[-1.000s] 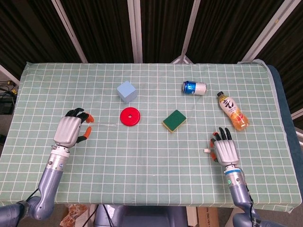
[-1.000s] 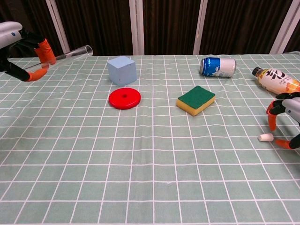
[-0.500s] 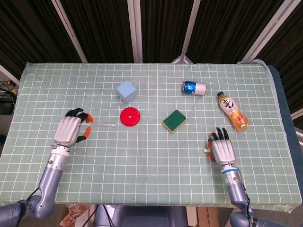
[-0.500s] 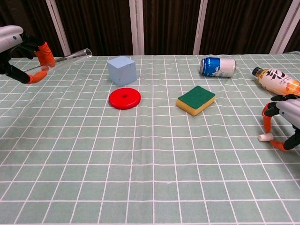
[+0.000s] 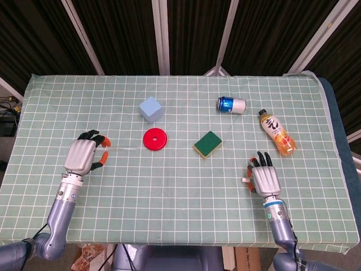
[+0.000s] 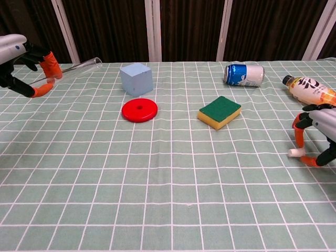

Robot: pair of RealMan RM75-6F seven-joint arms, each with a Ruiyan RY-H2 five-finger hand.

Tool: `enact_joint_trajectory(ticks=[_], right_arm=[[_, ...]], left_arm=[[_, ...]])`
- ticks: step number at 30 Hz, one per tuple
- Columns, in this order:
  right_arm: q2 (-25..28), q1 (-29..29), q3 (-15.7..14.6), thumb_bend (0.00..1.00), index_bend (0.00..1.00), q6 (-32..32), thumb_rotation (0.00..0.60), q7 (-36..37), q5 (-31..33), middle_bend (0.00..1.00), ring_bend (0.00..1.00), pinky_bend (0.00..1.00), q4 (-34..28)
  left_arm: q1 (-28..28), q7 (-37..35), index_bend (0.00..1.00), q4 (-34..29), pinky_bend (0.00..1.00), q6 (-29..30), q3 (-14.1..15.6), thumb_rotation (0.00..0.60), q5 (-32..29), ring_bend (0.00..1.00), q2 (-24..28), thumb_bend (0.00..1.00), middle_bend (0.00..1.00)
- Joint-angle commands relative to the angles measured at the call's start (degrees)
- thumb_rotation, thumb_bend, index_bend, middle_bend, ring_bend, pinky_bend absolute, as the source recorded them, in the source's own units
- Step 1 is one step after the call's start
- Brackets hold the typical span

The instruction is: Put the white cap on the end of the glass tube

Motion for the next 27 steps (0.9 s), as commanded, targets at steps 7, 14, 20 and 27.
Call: enact_joint_trajectory(ticks=[7, 14, 20, 27], right_arm=[[5.5, 2.4, 4.4, 0.33, 0.65, 4.1, 0.600, -0.6, -3.9, 0.27, 0.05, 0.00, -7.7], [8.3, 6.6, 9.7, 0.33, 0.65, 6.3, 0.600, -4.2, -6.5, 0.27, 0.05, 0.00, -9.2], [7.5, 10.9, 12.5, 0.33, 0.65, 6.2, 0.600, -7.0, -7.4, 0.27, 0.05, 0.00, -6.2], [4.4, 15.3, 12.9, 0.33, 0.65, 6.8, 0.600, -8.2, -10.3, 0.27, 0.05, 0.00, 0.1]], left_arm=[[-1.7, -0.6, 0.52, 0.4, 0.25, -1.9, -3.4, 0.600, -5.5, 0.22, -2.8, 0.66, 0.54], [-4.5, 4.1, 0.52, -0.3, 0.25, -2.9, -6.3, 0.600, -13.3, 0.22, -6.7, 0.66, 0.54], [-8.2, 9.8, 0.52, -0.3, 0.25, -3.7, -9.3, 0.600, -20.9, 0.22, -8.9, 0.66, 0.55], [-12.4, 14.9, 0.52, -0.7, 0.25, -3.4, -13.0, 0.600, -30.7, 0.22, -11.0, 0.66, 0.56]])
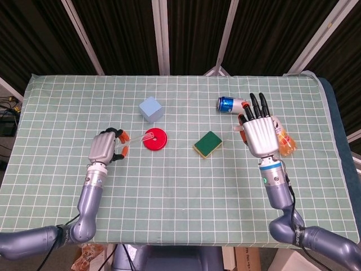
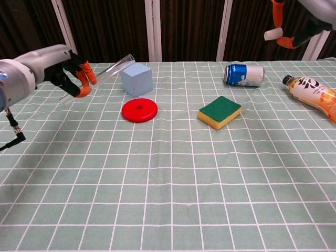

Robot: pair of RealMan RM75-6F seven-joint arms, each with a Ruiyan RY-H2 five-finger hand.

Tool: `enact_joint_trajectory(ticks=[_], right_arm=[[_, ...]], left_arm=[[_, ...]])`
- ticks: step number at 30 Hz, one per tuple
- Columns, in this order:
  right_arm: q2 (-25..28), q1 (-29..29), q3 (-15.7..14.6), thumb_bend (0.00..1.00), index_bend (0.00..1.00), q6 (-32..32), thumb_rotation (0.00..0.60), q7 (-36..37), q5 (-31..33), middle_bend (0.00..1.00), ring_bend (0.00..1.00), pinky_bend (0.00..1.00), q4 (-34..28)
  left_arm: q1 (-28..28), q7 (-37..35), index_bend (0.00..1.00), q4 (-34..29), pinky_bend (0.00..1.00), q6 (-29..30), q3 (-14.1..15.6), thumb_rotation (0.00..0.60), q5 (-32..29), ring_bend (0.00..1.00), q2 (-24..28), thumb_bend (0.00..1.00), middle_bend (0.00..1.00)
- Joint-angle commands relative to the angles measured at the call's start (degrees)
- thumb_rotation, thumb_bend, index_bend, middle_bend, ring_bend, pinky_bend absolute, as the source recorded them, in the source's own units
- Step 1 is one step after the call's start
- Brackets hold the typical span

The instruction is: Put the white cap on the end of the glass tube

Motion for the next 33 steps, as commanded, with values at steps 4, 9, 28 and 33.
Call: enact_joint_trajectory(ticks=[4, 9, 28, 33], right_arm=[[-4.1, 3.0, 0.1, 0.33, 0.65, 0.2, 0.600, -0.7, -0.7, 0.27, 0.05, 0.00, 4.3], [-6.1, 4.6, 0.1, 0.33, 0.65, 0.2, 0.600, -0.8, -0.7, 0.27, 0.05, 0.00, 5.5], [-12.0, 9.0, -2.4, 0.33, 0.65, 1.1, 0.600, -1.1, -3.9, 0.27, 0.05, 0.00, 11.9], [-13.5, 9.7, -2.9, 0.33, 0.65, 1.7, 0.600, -0.9, -4.4, 0.27, 0.05, 0.00, 13.6]], left_arm=[[-4.7, 3.9, 0.52, 0.0, 0.25, 1.3, -3.9, 0.600, -7.2, 0.22, -3.2, 0.66, 0.56], [-7.0, 3.4, 0.52, 1.1, 0.25, 2.5, -5.4, 0.600, -7.3, 0.22, -5.5, 0.66, 0.56], [-11.2, 4.7, 0.52, 3.3, 0.25, 6.5, -7.2, 0.600, -13.4, 0.22, -11.5, 0.66, 0.57], [-11.4, 5.3, 0.52, 3.1, 0.25, 6.5, -7.1, 0.600, -14.9, 0.22, -11.4, 0.66, 0.57]])
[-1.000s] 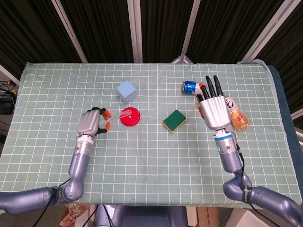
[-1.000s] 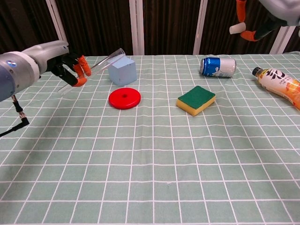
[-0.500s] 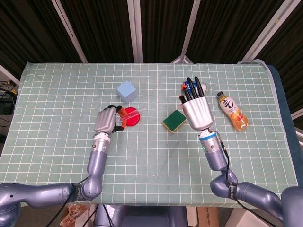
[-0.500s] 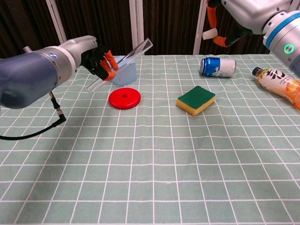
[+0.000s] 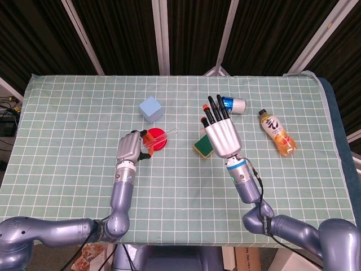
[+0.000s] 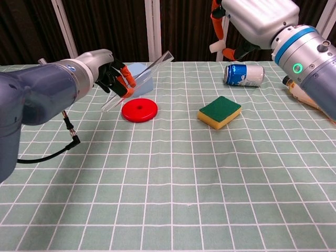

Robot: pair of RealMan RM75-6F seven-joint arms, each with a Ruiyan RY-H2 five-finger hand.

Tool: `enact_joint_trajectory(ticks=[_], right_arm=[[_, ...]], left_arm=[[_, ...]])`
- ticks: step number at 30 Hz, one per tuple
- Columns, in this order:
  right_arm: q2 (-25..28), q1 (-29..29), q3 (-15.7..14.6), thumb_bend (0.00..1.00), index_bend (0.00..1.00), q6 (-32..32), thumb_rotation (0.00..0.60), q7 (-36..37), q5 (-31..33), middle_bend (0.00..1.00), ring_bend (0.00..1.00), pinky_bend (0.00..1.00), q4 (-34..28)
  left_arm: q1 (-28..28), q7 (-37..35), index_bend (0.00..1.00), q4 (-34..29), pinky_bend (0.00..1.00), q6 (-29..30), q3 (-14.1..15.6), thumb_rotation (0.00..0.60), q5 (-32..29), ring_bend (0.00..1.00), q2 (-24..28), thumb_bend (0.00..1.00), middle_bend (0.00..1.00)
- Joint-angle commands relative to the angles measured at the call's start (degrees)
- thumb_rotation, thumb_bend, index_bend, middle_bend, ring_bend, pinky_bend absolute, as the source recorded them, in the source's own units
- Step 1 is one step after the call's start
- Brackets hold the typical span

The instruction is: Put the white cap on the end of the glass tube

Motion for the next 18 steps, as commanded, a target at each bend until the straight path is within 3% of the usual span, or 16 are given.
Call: enact_joint_trajectory(ticks=[1, 18], right_arm=[[-0.7, 0.3, -0.3, 0.33, 0.65, 0.4, 0.600, 0.1, -0.3, 0.27, 0.05, 0.00, 0.7], [-3.8, 1.9, -1.0, 0.33, 0.65, 0.6, 0.600, -0.3, -0.5, 0.27, 0.05, 0.00, 3.6]], left_arm=[[-0.1, 0.1, 0.52, 0.0, 0.25, -0.1, 0.0, 0.600, -0.7, 0.22, 0.0, 0.66, 0.57], [-1.3, 0.1, 0.52, -1.1, 0.25, 0.2, -0.1, 0.600, -3.1, 0.22, -1.3, 0.66, 0.57]])
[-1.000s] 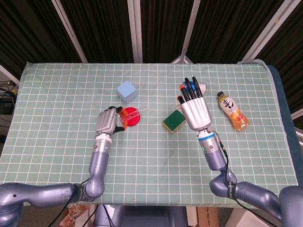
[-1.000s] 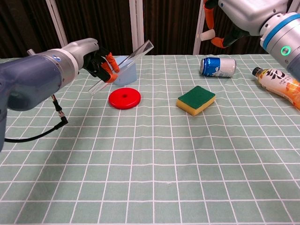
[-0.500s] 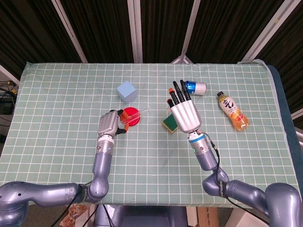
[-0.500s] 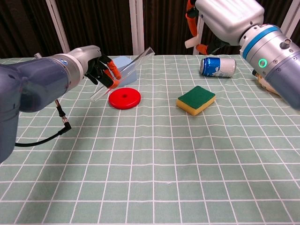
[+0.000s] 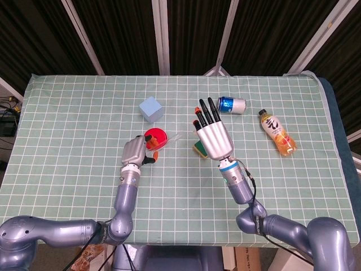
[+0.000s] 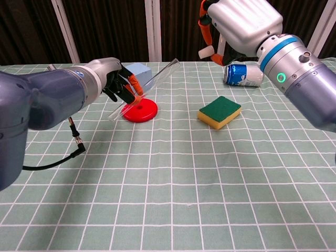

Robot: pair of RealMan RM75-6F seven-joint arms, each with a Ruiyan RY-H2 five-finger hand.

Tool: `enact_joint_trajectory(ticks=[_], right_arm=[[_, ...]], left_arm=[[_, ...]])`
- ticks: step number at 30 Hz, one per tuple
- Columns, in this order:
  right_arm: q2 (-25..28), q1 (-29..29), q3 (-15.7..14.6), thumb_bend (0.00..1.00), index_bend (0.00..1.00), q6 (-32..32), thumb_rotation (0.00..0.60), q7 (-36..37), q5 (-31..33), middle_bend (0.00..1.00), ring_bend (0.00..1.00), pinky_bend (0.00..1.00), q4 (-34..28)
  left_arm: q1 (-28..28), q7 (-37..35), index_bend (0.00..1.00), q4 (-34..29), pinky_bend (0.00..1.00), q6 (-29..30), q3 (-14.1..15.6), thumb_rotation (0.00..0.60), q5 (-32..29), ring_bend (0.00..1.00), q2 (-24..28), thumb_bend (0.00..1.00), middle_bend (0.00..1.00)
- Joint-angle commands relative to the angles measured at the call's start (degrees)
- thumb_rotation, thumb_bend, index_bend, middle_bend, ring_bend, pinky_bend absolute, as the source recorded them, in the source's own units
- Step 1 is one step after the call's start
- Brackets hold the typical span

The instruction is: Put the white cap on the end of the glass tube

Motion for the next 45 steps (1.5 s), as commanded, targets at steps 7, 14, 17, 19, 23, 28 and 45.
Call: enact_joint_trajectory(ticks=[7, 14, 17, 19, 23, 28, 45], right_arm=[[-0.4, 0.0, -0.6, 0.33, 0.65, 0.3, 0.600, -0.4, -0.1, 0.27, 0.05, 0.00, -0.5], [-0.5, 0.0, -0.8, 0.33, 0.65, 0.4, 0.600, -0.7, -0.2, 0.27, 0.05, 0.00, -1.0], [-0.5, 0.2, -0.6, 0.33, 0.65, 0.2, 0.600, -0.9, 0.1, 0.27, 0.05, 0.00, -1.0], [-0.5, 0.3, -0.6, 0.33, 0.65, 0.2, 0.600, -0.9, 0.0, 0.27, 0.05, 0.00, -0.9], [-0.6, 0.2, -0.8, 0.33, 0.65, 0.3, 0.600, -0.9, 0.0, 0.27, 0.05, 0.00, -0.9], [-0.7, 0.1, -1.1, 0.33, 0.65, 0.2, 0.600, -0.8, 0.1, 0.27, 0.05, 0.00, -0.7], [-1.3, 0.1, -1.6, 0.33, 0.65, 0.1, 0.600, -0.8, 0.1, 0.27, 0.05, 0.00, -0.4]], left_arm=[[-0.4, -0.2, 0.52, -0.7, 0.25, 0.4, -0.1, 0.600, -0.3, 0.22, -0.3, 0.66, 0.57], [-0.8, -0.2, 0.52, -1.2, 0.25, 0.6, 0.1, 0.600, -0.5, 0.22, -0.7, 0.66, 0.57], [-0.8, -0.2, 0.52, -1.3, 0.25, 0.7, 0.4, 0.600, -0.5, 0.22, -0.9, 0.66, 0.57], [-0.9, -0.3, 0.52, -1.4, 0.25, 0.8, 0.4, 0.600, -0.5, 0.22, -1.0, 0.66, 0.57], [-1.0, -0.6, 0.52, -1.5, 0.25, 1.0, -0.1, 0.600, -1.0, 0.22, -1.3, 0.66, 0.57], [-1.2, -0.5, 0.52, -1.7, 0.25, 1.1, -0.4, 0.600, -1.6, 0.22, -1.3, 0.66, 0.57], [-1.4, -1.1, 0.52, -1.4, 0.25, 0.7, -0.7, 0.600, -2.7, 0.22, -1.6, 0.66, 0.57]])
